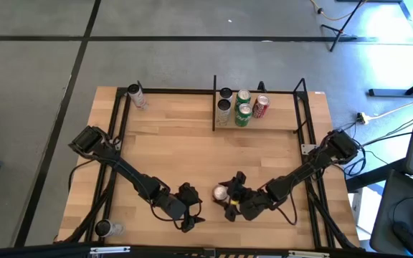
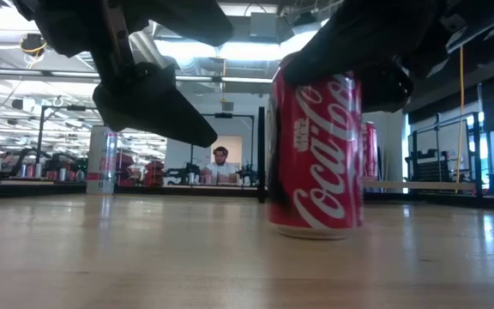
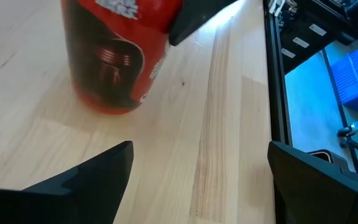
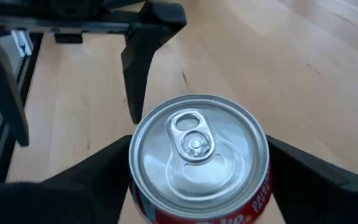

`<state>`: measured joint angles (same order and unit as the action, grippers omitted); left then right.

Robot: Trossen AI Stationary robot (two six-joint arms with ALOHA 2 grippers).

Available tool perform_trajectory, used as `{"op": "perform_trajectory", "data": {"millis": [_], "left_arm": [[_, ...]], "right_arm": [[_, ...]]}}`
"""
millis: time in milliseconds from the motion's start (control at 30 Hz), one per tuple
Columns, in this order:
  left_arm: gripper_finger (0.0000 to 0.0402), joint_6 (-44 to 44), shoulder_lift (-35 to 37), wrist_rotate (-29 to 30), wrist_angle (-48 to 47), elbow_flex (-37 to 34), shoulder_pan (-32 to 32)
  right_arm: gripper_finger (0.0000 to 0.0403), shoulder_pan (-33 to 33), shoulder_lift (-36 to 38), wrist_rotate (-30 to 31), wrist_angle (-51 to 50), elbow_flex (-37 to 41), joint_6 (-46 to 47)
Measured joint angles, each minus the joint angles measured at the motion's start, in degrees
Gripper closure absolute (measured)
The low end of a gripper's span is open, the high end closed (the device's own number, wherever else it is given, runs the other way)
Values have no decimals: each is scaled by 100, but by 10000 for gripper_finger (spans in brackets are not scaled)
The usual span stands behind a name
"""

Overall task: Place canned beverage on shelf
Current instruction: Put the red-white soda can on the shelf aligned with the other red-white soda can

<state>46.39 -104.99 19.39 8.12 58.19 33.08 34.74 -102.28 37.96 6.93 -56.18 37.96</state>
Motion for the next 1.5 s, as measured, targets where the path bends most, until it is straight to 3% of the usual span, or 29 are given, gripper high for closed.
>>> {"op": "perform_trajectory", "data": {"millis": [67, 267, 367, 567, 733, 867, 1067, 1267, 1500], "left_arm": [[37, 17, 0, -1, -39, 0, 2], [37, 280, 309, -1, -799, -4, -2], [37, 282, 607, 72, -1207, -4, -2], [37, 222, 1190, 249, -1569, -4, -4], [37, -362, 1406, 268, -1502, -4, -7], [37, -345, 1408, 251, -1521, -4, -72], [37, -343, 1408, 255, -1530, -4, -114], [37, -345, 1408, 258, -1538, -4, -260], [37, -347, 1408, 175, -1532, -4, -446]], "right_arm": [[129, -1, 0, 6, 5, 0, 62], [134, 0, 422, 88, -655, 9, 81], [134, -26, 972, 394, -1441, 5, 86], [134, -379, 2232, 455, -3272, 4, 222], [134, -937, 3123, 446, -4654, 4, 172], [134, -1467, 3657, 457, -5449, 44, 20], [134, -2364, 4619, 319, -5242, 841, -379], [134, -3386, 5669, -326, -4123, 1725, -903], [134, -4432, 5923, -1005, -3070, 2283, -1422]]}}
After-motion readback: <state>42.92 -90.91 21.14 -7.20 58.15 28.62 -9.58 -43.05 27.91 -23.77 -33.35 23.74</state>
